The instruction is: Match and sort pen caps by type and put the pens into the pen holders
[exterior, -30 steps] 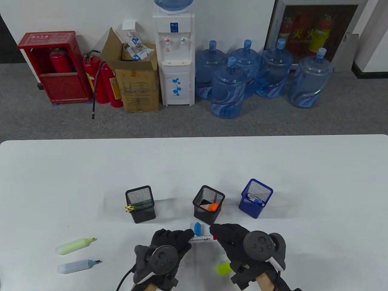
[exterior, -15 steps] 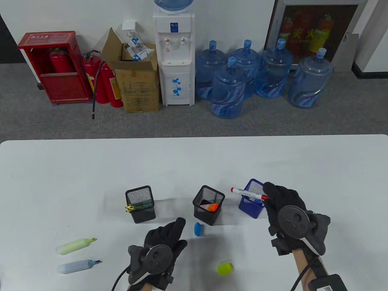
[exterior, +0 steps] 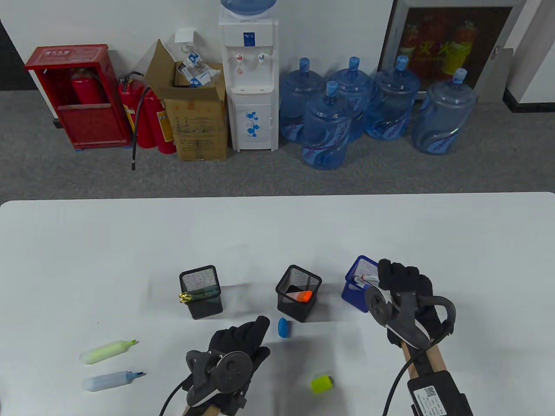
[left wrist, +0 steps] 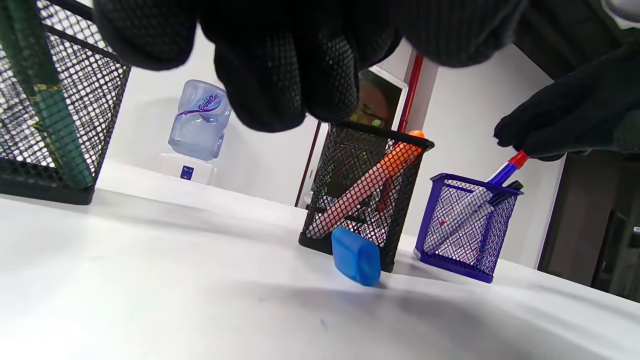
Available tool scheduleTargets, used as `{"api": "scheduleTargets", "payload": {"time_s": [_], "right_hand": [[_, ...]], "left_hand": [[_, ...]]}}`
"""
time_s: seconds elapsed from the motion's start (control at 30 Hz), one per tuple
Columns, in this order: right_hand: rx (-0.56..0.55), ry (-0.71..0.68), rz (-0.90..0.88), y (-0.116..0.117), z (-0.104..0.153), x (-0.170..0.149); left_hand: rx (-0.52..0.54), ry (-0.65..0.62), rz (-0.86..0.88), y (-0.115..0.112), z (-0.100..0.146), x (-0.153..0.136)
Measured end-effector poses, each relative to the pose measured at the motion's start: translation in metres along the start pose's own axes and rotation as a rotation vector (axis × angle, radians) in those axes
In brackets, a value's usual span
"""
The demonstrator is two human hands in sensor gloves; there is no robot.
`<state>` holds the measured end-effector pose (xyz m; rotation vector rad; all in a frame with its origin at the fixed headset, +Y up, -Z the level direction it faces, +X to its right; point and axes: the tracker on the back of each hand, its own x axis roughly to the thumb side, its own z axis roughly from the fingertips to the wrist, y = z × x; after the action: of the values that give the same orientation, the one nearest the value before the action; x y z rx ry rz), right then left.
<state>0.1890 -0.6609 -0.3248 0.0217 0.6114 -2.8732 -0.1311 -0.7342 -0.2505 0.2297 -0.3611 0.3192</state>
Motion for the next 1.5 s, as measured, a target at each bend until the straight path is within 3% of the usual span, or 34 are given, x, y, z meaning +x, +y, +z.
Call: {"api": "scheduleTargets", "payload": {"time_s": [0.13,0.23,0.33,0.4,0.67,0.7,0.77,0.9,1.03,1.17,1.23,1.33,1.5], "right_hand": [[0.064,-0.003,-0.051,0.003,0.002,0.003],[-0.001,-0.024,-0.068,-0.007,0.007,0.002],[-0.097,-0.035,-0.231,-0.021,0.021,-0.001],[-0.102,-0.043,-0.304,-0.021,0.031,0.001],[-0.003,-0.102,-0.407,0.033,0.078,0.014],[0.035,-0.124,-0.378,0.036,0.080,0.014],[-0.009,-0.159,-0.298,0.035,0.081,0.011],[0.011,-0.130,-0.368,0.038,0.081,0.004],[0.030,-0.151,-0.320,0.043,0.083,0.003],[0.037,-0.164,-0.305,0.043,0.083,0.003],[0.039,-0.166,-0.309,0.044,0.083,0.004],[0.044,-0.178,-0.296,0.045,0.083,0.004],[0.059,-0.185,-0.281,0.049,0.083,0.004]], "left_hand": [[-0.007,0.002,-0.008,0.000,0.000,0.000],[-0.005,0.003,-0.021,0.001,-0.001,0.000],[-0.012,0.002,-0.034,0.001,-0.001,0.001],[-0.014,-0.001,-0.047,0.001,-0.001,0.001],[-0.047,-0.007,-0.090,0.004,-0.005,0.001],[-0.063,-0.012,-0.088,0.008,-0.007,0.002],[-0.080,-0.018,-0.091,0.019,-0.010,0.005],[-0.067,-0.009,-0.091,0.057,-0.009,-0.003],[-0.076,0.023,-0.243,0.097,0.004,-0.040],[-0.096,0.214,-0.341,0.121,0.019,-0.112],[-0.127,0.304,-0.420,0.120,0.026,-0.143],[-0.264,0.448,-0.532,0.106,0.036,-0.183],[-0.415,0.520,-0.699,0.079,0.044,-0.213]]}}
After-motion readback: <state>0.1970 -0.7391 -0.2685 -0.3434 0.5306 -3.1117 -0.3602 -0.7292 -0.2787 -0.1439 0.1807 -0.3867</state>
